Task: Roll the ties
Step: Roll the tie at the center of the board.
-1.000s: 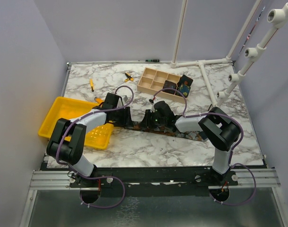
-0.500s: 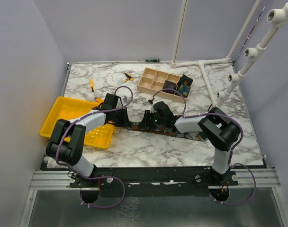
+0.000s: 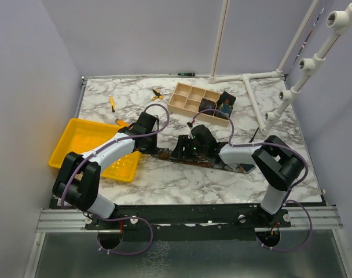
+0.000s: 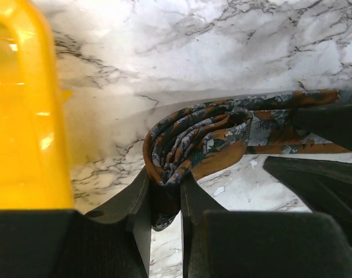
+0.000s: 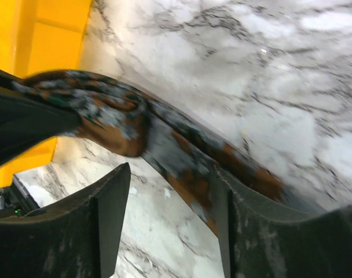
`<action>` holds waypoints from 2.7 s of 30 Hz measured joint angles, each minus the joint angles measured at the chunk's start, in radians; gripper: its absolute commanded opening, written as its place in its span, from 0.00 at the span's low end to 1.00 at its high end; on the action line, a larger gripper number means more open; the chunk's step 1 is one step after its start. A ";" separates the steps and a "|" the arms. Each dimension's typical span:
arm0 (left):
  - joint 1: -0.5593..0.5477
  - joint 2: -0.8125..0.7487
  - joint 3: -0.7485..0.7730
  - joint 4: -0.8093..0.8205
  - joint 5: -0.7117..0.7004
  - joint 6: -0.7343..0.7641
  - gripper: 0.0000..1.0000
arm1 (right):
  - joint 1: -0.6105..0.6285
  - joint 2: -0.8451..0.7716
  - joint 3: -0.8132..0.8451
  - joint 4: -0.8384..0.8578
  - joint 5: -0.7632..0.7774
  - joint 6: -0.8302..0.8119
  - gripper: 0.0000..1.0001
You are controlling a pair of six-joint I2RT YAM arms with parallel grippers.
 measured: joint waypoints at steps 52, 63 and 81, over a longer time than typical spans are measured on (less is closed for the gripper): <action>-0.549 0.756 0.764 -0.884 -0.985 -0.457 0.51 | -0.006 -0.819 -0.568 -0.355 0.200 0.071 0.64; -0.549 0.721 0.758 -0.761 -0.912 -0.364 0.86 | -0.006 -0.824 -0.567 -0.367 0.212 0.079 0.66; -0.382 0.192 0.504 -0.422 -0.533 -0.175 0.98 | -0.006 -0.712 -0.319 -0.414 0.172 0.051 0.73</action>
